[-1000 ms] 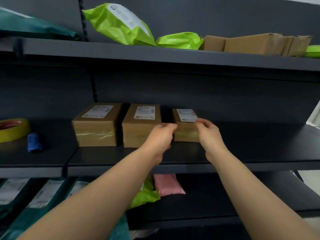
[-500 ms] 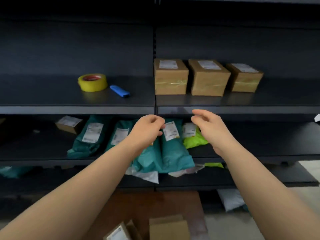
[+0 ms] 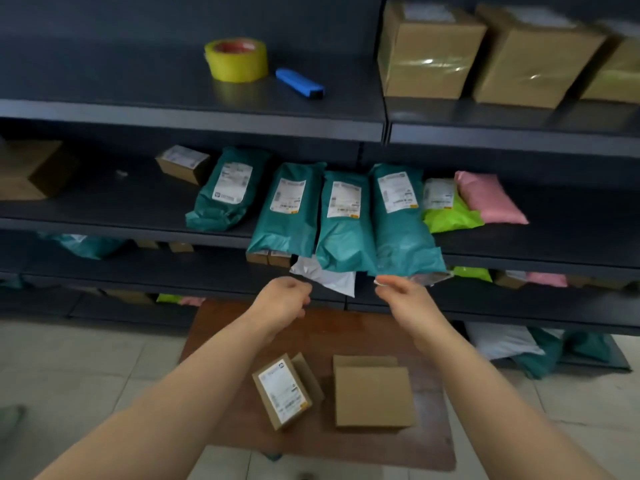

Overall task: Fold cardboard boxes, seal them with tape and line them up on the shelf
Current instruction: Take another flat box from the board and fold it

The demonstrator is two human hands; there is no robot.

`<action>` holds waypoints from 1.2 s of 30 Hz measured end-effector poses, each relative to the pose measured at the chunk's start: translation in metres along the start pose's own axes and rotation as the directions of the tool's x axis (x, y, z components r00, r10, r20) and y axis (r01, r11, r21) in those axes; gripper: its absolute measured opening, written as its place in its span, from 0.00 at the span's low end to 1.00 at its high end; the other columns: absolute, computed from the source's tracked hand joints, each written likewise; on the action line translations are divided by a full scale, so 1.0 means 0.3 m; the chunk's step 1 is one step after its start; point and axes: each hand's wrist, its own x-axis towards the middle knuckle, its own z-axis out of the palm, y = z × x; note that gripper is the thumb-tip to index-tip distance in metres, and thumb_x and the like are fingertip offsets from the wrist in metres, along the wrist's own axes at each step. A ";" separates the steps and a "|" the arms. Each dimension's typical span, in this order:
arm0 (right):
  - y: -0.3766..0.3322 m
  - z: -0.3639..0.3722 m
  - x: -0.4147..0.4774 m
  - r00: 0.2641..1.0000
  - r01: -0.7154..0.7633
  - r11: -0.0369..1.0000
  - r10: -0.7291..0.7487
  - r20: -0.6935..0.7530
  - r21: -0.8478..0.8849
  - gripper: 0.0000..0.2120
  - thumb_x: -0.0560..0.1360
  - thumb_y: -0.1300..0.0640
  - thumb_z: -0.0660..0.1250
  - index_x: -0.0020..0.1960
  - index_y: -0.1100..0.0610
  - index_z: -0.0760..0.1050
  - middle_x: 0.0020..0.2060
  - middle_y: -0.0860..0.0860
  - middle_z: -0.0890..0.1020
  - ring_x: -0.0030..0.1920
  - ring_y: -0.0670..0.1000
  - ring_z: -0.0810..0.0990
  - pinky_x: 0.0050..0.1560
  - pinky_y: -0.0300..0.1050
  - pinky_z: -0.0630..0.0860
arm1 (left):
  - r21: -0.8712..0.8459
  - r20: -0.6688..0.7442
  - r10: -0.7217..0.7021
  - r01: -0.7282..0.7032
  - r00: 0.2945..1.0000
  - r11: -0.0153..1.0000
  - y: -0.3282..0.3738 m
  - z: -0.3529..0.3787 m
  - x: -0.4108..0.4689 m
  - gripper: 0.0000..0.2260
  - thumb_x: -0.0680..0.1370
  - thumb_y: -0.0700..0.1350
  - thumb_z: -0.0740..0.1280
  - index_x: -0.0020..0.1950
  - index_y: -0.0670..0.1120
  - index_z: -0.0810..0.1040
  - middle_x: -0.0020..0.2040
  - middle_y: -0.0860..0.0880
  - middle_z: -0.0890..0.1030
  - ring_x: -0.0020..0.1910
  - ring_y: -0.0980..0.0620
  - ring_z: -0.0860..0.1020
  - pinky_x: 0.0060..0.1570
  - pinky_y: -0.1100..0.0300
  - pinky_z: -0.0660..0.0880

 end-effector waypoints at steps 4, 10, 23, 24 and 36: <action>0.168 0.063 0.038 0.985 -0.171 0.985 0.171 -0.008 0.018 0.14 0.79 0.56 0.65 0.64 0.52 0.76 0.51 0.47 0.79 0.41 0.40 0.75 0.37 0.32 0.69 | -0.049 0.041 -0.163 0.165 0.986 0.985 -0.149 0.072 0.080 0.12 0.82 0.49 0.60 0.60 0.45 0.76 0.54 0.47 0.80 0.53 0.48 0.80 0.45 0.56 0.74; 0.410 0.083 0.097 0.924 -0.369 0.929 0.363 -0.124 -0.028 0.15 0.80 0.56 0.63 0.66 0.55 0.74 0.48 0.49 0.77 0.48 0.51 0.80 0.45 0.47 0.76 | -0.073 0.140 -0.355 0.367 0.924 0.927 -0.313 0.260 0.213 0.07 0.82 0.46 0.61 0.46 0.45 0.74 0.47 0.47 0.78 0.45 0.49 0.77 0.46 0.56 0.72; 0.971 0.108 0.258 0.857 -0.515 0.848 0.505 -0.101 -0.128 0.04 0.78 0.65 0.59 0.49 0.58 0.70 0.39 0.50 0.78 0.40 0.51 0.78 0.38 0.37 0.72 | 0.086 0.248 -0.537 0.534 0.806 0.841 -0.587 0.630 0.465 0.19 0.83 0.50 0.58 0.70 0.41 0.69 0.39 0.52 0.66 0.43 0.50 0.68 0.51 0.57 0.66; 0.966 0.113 0.272 0.847 -0.527 0.846 0.514 -0.139 -0.082 0.05 0.78 0.65 0.56 0.45 0.59 0.68 0.32 0.50 0.77 0.32 0.51 0.78 0.29 0.37 0.72 | 0.089 0.234 -0.550 0.546 0.802 0.833 -0.609 0.652 0.485 0.19 0.83 0.50 0.58 0.71 0.41 0.68 0.38 0.52 0.65 0.42 0.50 0.68 0.50 0.56 0.65; 1.070 0.156 0.350 0.750 -0.657 0.751 0.660 -0.054 0.061 0.19 0.79 0.59 0.61 0.69 0.62 0.70 0.62 0.59 0.76 0.58 0.56 0.74 0.54 0.45 0.68 | 0.052 0.162 -0.572 0.572 0.804 0.818 -0.696 0.746 0.571 0.06 0.82 0.46 0.60 0.56 0.45 0.68 0.44 0.48 0.72 0.52 0.43 0.73 0.61 0.50 0.72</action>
